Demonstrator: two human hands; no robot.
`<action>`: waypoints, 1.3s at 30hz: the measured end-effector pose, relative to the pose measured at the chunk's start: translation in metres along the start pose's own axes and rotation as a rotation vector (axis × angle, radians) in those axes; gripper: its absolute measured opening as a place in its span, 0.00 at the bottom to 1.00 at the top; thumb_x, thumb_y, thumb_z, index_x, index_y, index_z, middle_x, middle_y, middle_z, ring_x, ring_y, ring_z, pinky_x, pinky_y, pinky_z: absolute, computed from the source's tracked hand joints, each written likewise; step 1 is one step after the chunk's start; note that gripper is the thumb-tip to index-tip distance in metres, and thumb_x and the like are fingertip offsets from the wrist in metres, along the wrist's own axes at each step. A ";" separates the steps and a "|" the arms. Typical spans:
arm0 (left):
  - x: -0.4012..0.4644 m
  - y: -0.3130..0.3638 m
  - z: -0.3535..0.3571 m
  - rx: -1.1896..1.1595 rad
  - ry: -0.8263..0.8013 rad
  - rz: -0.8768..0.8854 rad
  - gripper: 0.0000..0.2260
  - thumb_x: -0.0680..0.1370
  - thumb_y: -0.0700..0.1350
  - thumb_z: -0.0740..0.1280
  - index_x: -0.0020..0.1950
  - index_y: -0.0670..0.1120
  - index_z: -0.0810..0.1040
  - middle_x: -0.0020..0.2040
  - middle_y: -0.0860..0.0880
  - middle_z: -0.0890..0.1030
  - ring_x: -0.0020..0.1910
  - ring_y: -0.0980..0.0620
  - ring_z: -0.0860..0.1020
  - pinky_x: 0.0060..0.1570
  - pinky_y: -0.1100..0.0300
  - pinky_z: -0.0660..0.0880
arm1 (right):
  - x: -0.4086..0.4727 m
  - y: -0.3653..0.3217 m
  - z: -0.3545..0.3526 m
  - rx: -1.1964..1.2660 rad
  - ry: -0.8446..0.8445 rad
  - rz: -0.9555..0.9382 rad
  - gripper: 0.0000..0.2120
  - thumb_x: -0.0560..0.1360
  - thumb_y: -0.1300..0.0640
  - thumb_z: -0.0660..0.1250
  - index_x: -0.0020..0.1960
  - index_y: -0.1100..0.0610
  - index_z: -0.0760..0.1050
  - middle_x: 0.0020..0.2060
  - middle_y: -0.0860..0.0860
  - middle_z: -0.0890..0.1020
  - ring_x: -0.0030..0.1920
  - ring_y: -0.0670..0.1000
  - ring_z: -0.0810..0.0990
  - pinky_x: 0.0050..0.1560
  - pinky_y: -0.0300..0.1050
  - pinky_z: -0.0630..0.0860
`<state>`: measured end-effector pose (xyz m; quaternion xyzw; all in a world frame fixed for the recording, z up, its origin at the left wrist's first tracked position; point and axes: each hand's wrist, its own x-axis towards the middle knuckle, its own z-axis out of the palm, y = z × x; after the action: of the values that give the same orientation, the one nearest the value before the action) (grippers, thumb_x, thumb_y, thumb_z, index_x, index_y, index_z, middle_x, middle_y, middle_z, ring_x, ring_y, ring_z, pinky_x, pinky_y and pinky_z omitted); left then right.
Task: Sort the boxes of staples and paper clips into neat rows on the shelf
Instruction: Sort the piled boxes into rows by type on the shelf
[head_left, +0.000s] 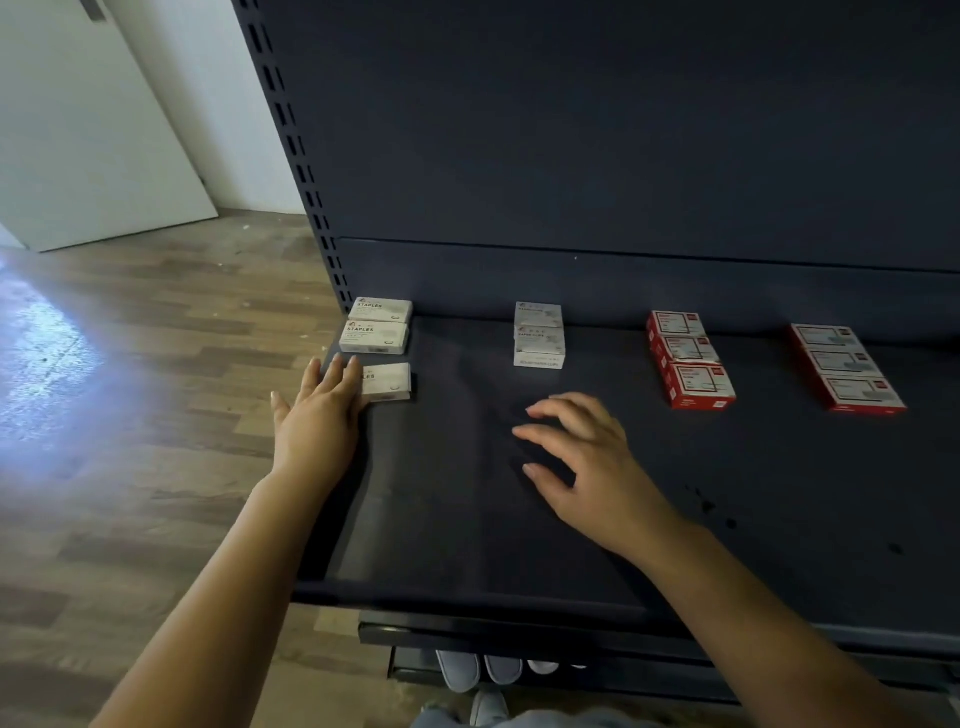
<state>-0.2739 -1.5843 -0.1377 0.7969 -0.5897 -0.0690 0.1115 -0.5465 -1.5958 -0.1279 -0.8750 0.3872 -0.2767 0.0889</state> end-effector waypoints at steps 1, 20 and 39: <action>0.005 -0.002 -0.001 0.008 0.000 0.003 0.21 0.83 0.48 0.51 0.76 0.49 0.54 0.77 0.50 0.53 0.76 0.48 0.46 0.69 0.38 0.45 | 0.001 0.000 0.001 -0.001 -0.001 0.001 0.18 0.70 0.49 0.59 0.54 0.56 0.80 0.53 0.50 0.78 0.59 0.48 0.67 0.55 0.48 0.64; 0.035 -0.019 -0.003 -0.173 0.102 0.106 0.19 0.80 0.37 0.58 0.71 0.42 0.67 0.71 0.45 0.69 0.72 0.44 0.61 0.69 0.45 0.54 | 0.006 0.007 0.009 0.020 -0.018 0.038 0.16 0.69 0.54 0.66 0.55 0.55 0.79 0.54 0.49 0.77 0.60 0.47 0.66 0.58 0.51 0.65; -0.029 0.077 0.011 -0.140 0.071 0.373 0.22 0.76 0.46 0.61 0.68 0.40 0.70 0.67 0.39 0.72 0.69 0.37 0.66 0.60 0.36 0.68 | -0.015 0.031 -0.003 0.057 0.018 0.067 0.16 0.69 0.55 0.67 0.55 0.57 0.79 0.54 0.51 0.78 0.60 0.48 0.67 0.58 0.56 0.70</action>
<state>-0.3563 -1.5796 -0.1286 0.6662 -0.7164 -0.0600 0.1983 -0.5757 -1.6064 -0.1434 -0.8562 0.4090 -0.2922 0.1196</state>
